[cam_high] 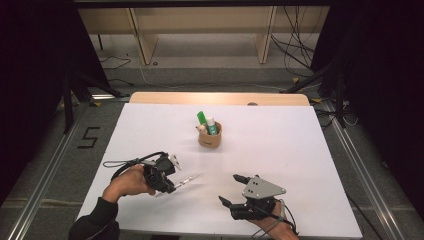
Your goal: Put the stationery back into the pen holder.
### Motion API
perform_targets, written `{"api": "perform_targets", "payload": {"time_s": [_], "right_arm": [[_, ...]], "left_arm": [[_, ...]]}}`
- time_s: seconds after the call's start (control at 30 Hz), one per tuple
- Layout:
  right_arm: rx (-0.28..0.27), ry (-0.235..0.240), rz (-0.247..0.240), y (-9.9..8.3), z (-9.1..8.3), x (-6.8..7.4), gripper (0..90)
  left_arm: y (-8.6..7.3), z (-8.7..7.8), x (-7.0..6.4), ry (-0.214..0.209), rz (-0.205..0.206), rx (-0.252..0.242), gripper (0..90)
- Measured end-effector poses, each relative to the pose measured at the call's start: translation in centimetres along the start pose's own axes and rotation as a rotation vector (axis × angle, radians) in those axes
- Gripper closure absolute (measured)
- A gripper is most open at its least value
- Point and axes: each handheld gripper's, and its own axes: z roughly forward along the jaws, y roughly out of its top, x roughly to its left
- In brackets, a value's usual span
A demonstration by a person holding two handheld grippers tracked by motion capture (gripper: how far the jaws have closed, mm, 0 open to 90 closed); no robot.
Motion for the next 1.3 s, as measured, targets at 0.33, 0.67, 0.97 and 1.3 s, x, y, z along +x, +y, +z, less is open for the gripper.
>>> {"api": "perform_targets", "payload": {"time_s": [0.33, 0.67, 0.97, 1.3], "right_arm": [[0.032, -0.013, -0.106, 0.4, 0.9, 1.6, 25.4], [0.071, -0.057, -0.239, 0.3, 2.0, 2.8, 25.4], [0.119, -0.152, -0.44, 0.0, 3.5, 4.7, 26.8], [0.15, -0.22, -0.611, -0.5, 5.0, 6.3, 29.6]], "left_arm": [[2.8, 1.0, -1.8, -0.002, 0.068, 0.034, 79.2], [5.2, 0.6, -2.6, -0.009, 0.121, 0.012, 79.3], [5.7, 0.9, -3.6, -0.027, 0.141, 0.039, 79.2], [5.6, 0.2, -3.9, -0.03, 0.139, 0.038, 79.2]]}}
